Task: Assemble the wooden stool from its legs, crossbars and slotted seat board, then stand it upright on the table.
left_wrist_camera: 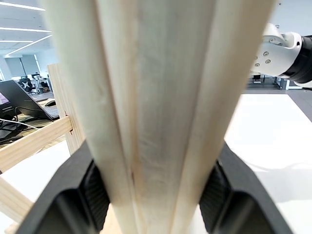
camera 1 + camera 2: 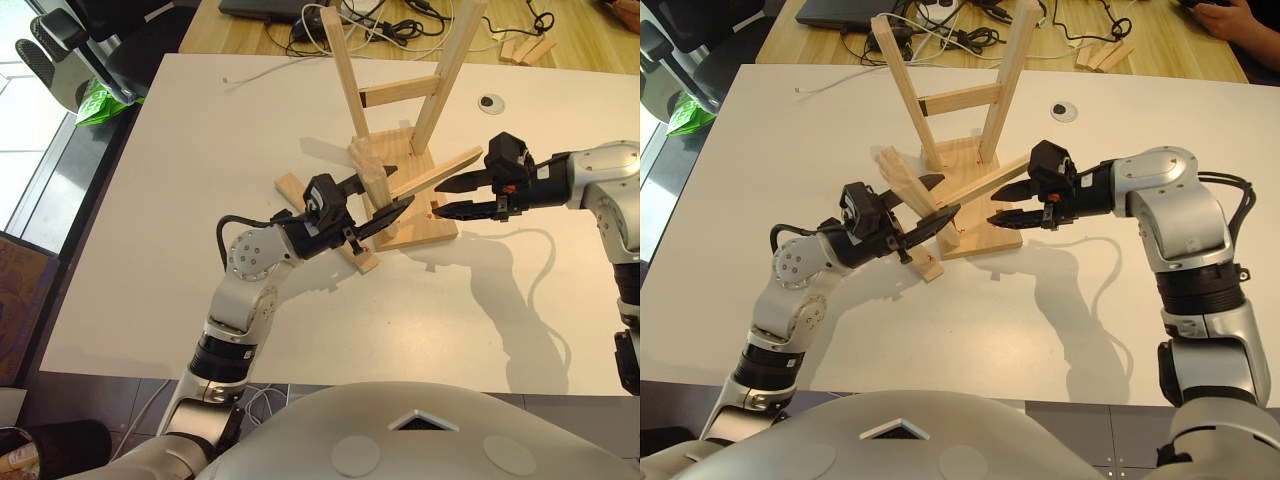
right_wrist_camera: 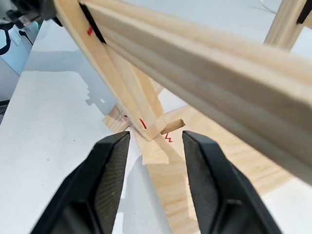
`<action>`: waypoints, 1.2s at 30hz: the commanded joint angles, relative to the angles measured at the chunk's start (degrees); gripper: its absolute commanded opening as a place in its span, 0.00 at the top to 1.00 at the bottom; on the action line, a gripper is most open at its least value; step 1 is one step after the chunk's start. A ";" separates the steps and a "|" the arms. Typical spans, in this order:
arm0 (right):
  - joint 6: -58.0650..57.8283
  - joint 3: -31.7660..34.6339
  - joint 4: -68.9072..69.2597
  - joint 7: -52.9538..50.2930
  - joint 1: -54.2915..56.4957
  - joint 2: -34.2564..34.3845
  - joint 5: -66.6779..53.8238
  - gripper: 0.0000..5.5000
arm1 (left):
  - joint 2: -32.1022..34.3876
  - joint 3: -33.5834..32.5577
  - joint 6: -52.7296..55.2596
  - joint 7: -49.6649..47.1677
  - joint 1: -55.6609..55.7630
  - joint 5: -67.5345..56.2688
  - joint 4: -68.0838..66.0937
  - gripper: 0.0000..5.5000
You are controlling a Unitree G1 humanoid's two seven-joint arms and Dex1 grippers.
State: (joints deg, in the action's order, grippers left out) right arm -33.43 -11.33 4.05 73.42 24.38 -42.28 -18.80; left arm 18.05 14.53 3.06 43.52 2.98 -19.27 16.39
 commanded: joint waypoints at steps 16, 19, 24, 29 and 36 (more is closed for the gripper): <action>-0.34 -2.26 0.69 0.61 0.59 -2.21 0.87 0.64 | -2.40 -6.43 2.42 -6.33 3.60 -1.83 0.54 0.63; 1.22 -3.87 -0.85 2.66 2.15 -2.79 2.02 0.64 | -3.55 -5.98 2.45 -7.46 2.29 -1.79 1.16 0.63; 2.49 -5.19 -3.49 5.67 5.19 -2.72 2.85 0.64 | -5.44 -4.53 1.66 -8.96 -0.56 -1.26 1.88 0.63; 2.05 -4.80 -3.49 5.90 5.56 -2.76 2.57 0.64 | -7.52 -6.03 5.42 -10.41 -0.97 -7.09 5.08 0.63; 4.90 -6.60 -10.33 -6.37 8.98 3.16 10.69 0.64 | -6.19 -6.89 8.38 -8.99 1.77 -9.61 3.69 0.63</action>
State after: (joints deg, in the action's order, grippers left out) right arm -29.21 -17.35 -4.05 71.87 31.27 -41.52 -10.88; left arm 11.24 7.92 10.65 33.92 2.56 -28.93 21.13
